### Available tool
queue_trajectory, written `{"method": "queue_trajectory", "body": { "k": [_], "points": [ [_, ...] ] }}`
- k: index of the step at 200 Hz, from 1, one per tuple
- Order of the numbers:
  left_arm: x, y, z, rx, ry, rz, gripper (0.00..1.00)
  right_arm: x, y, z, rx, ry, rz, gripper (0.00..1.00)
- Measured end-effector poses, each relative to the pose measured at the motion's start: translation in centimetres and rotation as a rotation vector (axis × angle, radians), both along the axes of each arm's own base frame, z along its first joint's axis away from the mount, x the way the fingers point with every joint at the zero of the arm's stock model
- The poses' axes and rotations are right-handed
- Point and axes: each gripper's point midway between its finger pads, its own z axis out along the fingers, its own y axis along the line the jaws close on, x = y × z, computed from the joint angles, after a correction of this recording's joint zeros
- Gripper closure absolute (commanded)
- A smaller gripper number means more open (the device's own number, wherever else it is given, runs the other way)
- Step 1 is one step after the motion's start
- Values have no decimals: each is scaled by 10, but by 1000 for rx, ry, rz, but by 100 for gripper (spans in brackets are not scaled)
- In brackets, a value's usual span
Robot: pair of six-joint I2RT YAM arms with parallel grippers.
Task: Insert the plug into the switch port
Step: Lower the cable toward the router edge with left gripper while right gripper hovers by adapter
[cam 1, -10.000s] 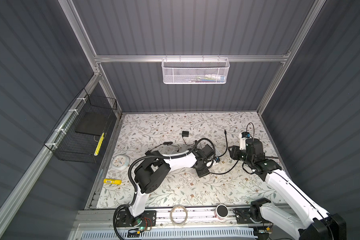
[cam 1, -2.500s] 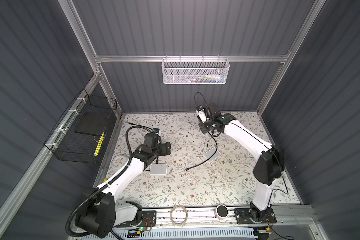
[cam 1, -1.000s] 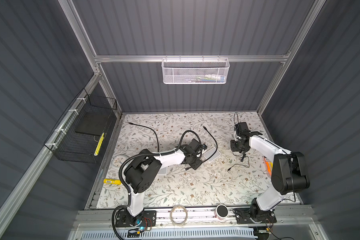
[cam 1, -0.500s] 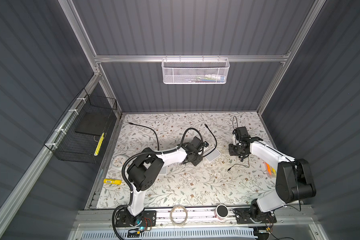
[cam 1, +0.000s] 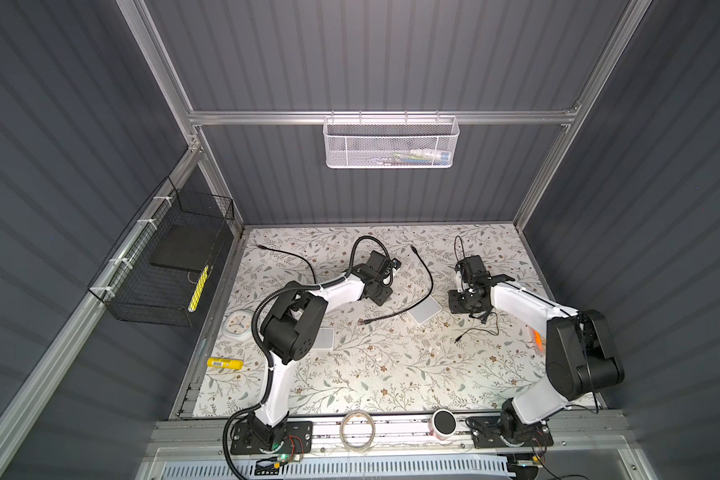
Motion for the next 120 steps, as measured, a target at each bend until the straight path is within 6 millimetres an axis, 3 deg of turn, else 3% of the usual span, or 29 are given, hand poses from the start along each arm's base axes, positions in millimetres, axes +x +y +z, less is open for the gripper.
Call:
{"method": "queue_trajectory", "body": {
  "k": [26, 50, 62, 96, 120],
  "points": [
    [-25, -8, 36, -73, 3, -86, 32, 3, 1, -4, -2, 10, 0, 55],
    [-50, -11, 58, -84, -13, -165, 29, 7, 3, -6, -1, 13, 5, 53],
    [-59, -15, 53, -61, -10, -206, 29, 8, 6, -7, 0, 13, 11, 52],
    [-80, -17, 13, 35, 53, -282, 31, 10, 13, -8, 4, 8, 29, 52],
    [-85, -14, -9, 98, 79, -314, 32, 11, 18, -7, 15, 2, 40, 53]
  ]
}}
